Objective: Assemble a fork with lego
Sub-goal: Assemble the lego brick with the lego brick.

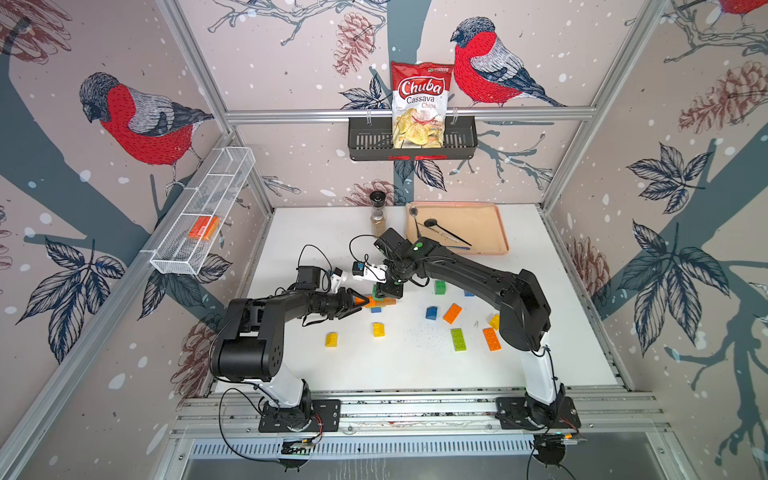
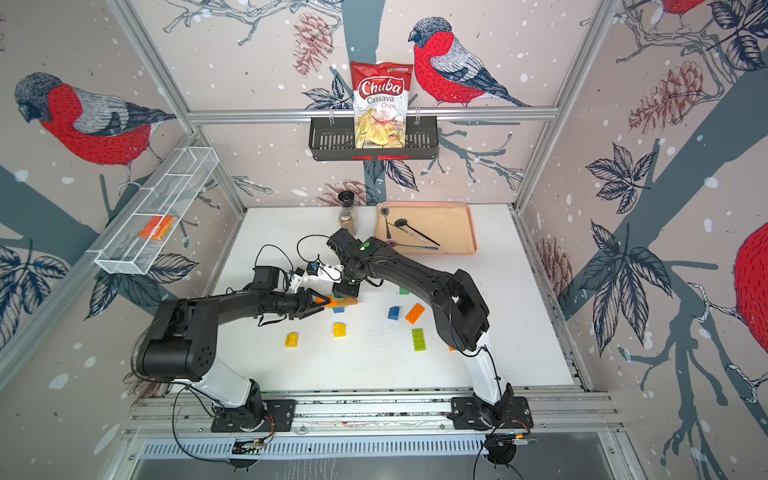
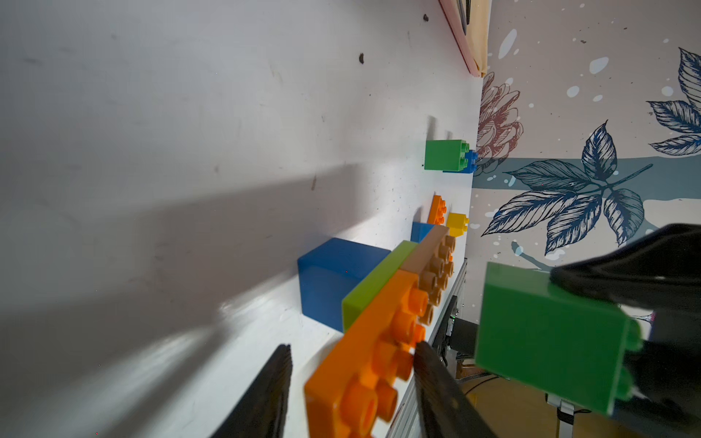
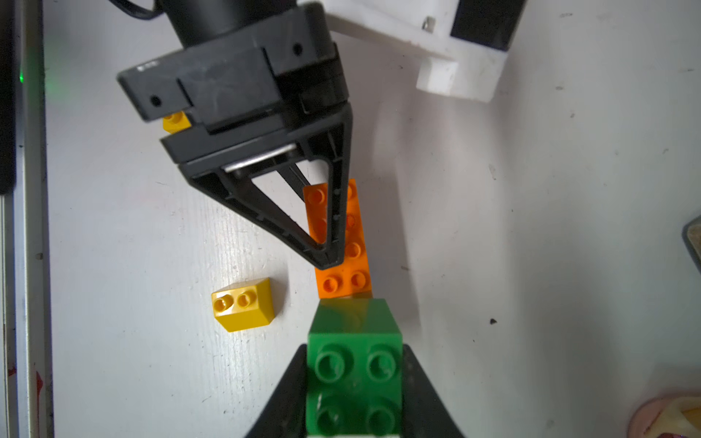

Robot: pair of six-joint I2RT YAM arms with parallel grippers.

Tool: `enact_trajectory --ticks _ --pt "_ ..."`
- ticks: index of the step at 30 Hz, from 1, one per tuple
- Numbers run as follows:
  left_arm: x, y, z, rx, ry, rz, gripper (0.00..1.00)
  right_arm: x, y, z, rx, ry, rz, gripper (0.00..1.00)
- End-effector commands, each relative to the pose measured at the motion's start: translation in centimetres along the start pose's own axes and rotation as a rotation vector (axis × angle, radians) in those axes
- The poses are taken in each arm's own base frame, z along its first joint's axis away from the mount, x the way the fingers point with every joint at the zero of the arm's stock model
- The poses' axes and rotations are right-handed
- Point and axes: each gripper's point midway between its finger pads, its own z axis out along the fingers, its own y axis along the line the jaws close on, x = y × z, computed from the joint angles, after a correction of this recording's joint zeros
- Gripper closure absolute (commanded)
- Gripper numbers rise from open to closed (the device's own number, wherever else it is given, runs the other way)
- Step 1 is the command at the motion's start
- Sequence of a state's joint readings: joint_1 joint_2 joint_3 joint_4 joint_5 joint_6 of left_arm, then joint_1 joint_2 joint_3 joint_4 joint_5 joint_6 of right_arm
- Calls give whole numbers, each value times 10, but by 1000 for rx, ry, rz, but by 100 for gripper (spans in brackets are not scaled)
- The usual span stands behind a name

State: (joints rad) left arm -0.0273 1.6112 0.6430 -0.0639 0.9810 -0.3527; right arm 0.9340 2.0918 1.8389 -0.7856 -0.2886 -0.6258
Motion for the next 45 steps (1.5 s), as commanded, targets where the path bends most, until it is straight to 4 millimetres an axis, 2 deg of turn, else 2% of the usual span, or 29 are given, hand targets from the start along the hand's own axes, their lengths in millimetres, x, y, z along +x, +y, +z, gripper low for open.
enact_trajectory --ticks 1,8,13,19,29,36,45 --pt "0 6 0 -31 3 6 51 -1 12 2 -73 -27 -53 72" --pt "-1 8 0 -48 4 6 53 7 6 -1 -93 -33 -91 71" --pt "-7 -2 -3 -30 -14 24 51 13 -2 2 -88 -15 -88 71" --pt "-12 -12 -6 -11 -29 39 50 8 0 4 -102 -33 -90 71" --pt "-5 -2 -2 -30 -14 25 52 5 2 11 -95 -35 -95 71" --pt "-6 -5 -2 -20 -17 30 55 8 -1 17 -90 -25 -103 71" --pt "-8 -8 -3 -17 -18 36 59 6 -8 15 -71 -35 -104 71"
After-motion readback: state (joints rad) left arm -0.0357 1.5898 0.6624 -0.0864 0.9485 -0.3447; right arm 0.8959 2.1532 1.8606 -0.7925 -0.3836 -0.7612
